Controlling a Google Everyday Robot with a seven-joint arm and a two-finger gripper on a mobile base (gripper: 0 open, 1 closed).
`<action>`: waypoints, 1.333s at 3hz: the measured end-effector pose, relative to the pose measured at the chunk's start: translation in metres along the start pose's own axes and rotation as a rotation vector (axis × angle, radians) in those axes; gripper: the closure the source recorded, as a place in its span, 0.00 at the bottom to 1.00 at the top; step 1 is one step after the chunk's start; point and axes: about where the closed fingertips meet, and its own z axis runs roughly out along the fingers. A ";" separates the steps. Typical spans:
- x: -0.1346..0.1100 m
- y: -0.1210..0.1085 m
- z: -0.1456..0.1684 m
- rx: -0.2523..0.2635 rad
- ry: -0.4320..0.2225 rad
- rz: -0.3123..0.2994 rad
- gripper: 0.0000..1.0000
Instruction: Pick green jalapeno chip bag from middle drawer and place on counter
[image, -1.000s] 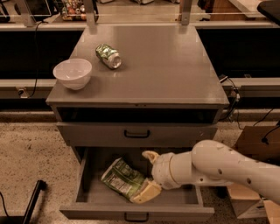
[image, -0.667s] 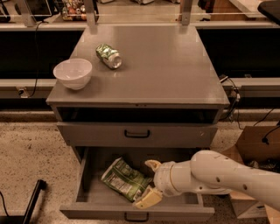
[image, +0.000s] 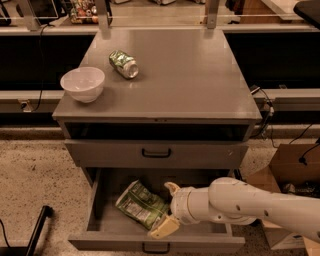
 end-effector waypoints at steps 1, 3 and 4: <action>0.000 0.001 0.001 -0.002 0.000 -0.001 0.00; 0.006 -0.016 0.057 -0.023 0.011 -0.043 0.00; 0.012 -0.040 0.084 0.023 -0.018 -0.076 0.00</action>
Offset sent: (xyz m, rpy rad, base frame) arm 0.0356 0.0327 -0.0316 -0.0048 -0.0130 0.0903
